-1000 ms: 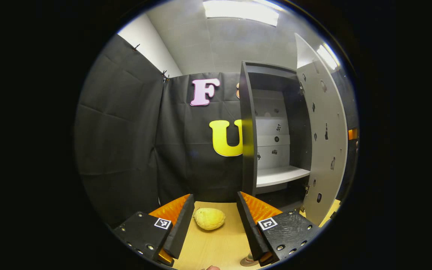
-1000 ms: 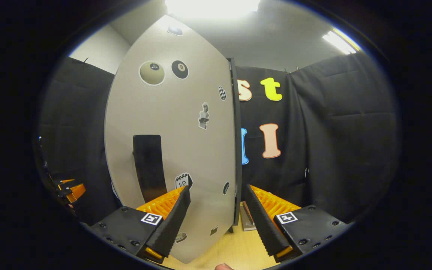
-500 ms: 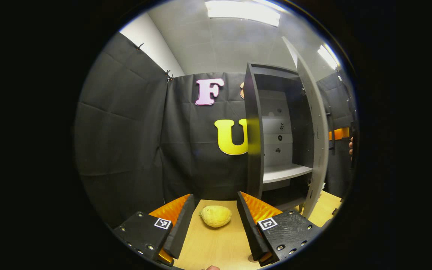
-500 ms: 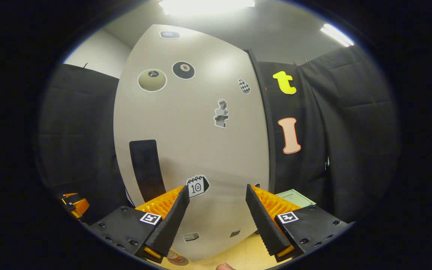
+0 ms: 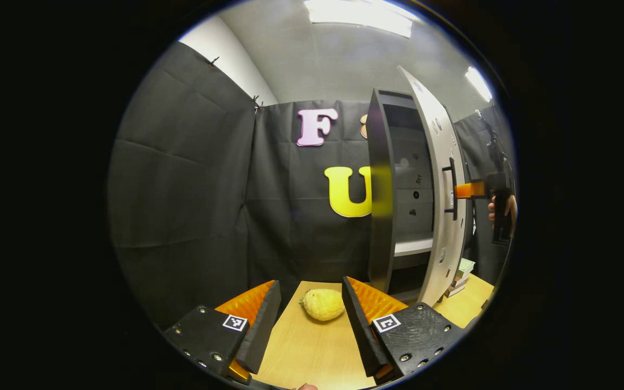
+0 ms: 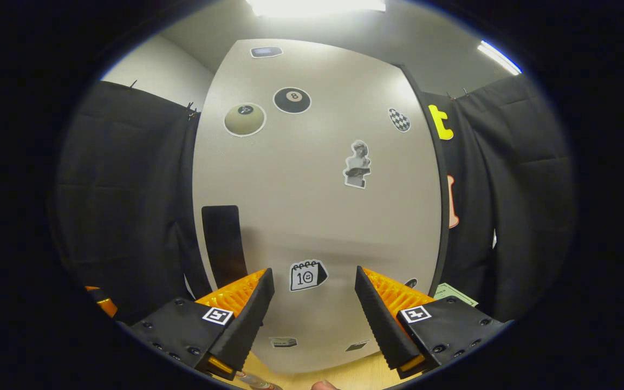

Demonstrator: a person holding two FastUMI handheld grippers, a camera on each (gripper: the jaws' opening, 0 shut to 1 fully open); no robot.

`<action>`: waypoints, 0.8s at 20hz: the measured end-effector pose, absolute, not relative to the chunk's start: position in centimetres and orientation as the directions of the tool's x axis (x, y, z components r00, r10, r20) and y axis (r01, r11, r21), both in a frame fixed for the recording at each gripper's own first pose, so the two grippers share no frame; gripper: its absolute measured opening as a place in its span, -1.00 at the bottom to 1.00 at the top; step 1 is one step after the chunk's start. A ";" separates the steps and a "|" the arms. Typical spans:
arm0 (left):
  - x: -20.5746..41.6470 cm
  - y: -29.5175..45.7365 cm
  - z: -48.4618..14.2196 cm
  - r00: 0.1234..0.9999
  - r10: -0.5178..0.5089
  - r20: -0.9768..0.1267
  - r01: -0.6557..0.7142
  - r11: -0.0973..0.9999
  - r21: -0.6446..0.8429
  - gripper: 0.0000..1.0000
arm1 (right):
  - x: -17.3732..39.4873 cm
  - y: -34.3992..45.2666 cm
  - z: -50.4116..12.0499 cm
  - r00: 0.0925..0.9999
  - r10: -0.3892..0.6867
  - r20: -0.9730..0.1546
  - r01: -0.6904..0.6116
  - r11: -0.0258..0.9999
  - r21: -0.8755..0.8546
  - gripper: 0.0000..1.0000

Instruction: Open the cabinet door with the right hand, grasp the bottle in the cabinet with the left hand and place it on the coaster, then close the cabinet door with the right hand.

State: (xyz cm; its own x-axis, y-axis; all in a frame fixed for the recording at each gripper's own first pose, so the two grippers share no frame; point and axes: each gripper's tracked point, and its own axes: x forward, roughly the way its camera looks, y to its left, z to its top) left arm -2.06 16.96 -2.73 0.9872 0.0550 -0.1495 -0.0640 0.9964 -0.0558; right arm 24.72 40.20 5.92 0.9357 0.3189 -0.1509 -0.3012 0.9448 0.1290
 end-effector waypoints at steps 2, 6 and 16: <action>-1.9 16.9 -2.8 0.986 0.055 -0.156 -0.064 0.996 -0.059 0.31 | 25.2 40.4 5.7 0.937 0.313 -0.153 -0.296 0.947 0.121 0.92; -2.0 16.0 -1.4 0.989 0.053 -0.139 -0.061 0.997 -0.052 0.32 | 24.5 40.5 6.3 0.932 0.333 -0.141 -0.314 0.939 0.141 0.93; -1.1 5.4 3.2 0.998 -0.003 -0.070 0.000 0.999 -0.032 0.36 | 16.5 29.4 7.1 0.938 0.329 -0.110 -0.322 0.944 0.075 0.86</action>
State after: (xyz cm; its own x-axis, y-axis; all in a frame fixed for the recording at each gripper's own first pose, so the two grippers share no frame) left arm -1.15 5.45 3.16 0.9976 -0.0027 -0.0699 0.0004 0.9995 -0.0324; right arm 16.54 29.44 7.07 0.9378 0.3292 -0.1102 -0.3224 0.9436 0.0754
